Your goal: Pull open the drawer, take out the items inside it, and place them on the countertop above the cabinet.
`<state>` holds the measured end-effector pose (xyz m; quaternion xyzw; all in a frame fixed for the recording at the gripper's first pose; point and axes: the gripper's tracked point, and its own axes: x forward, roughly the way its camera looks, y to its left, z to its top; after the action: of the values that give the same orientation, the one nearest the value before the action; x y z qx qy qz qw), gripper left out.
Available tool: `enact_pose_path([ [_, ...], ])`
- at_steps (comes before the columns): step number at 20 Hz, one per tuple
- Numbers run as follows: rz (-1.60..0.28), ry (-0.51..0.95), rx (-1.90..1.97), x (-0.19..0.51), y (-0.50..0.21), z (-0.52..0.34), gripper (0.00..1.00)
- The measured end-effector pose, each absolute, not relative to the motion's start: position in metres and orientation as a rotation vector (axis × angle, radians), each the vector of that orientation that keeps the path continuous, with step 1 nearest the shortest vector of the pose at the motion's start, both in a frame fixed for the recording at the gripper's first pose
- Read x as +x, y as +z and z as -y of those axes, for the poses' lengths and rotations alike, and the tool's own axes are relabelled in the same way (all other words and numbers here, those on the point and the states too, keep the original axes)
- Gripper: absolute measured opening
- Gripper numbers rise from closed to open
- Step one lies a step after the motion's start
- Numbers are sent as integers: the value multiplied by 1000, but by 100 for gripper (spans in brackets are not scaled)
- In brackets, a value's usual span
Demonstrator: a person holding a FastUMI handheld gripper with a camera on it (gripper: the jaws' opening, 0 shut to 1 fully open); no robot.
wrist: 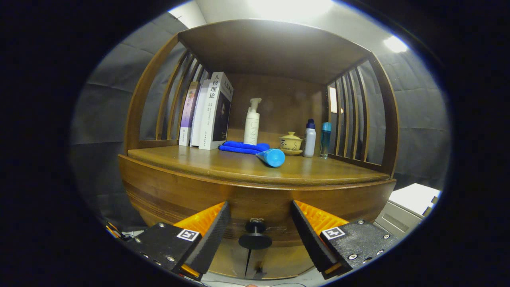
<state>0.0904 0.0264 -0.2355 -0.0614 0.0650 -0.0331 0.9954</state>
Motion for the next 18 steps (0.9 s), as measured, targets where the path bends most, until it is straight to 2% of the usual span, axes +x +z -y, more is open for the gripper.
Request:
enact_pose_path([
  [5, -143, -67, -152, 91, -238, -31, 96],
  [9, -174, 55, -163, 76, -219, -52, 96],
  [12, -126, 26, -110, 57, -163, -45, 95],
  [18, 6, 82, 68, 32, -21, -35, 95],
])
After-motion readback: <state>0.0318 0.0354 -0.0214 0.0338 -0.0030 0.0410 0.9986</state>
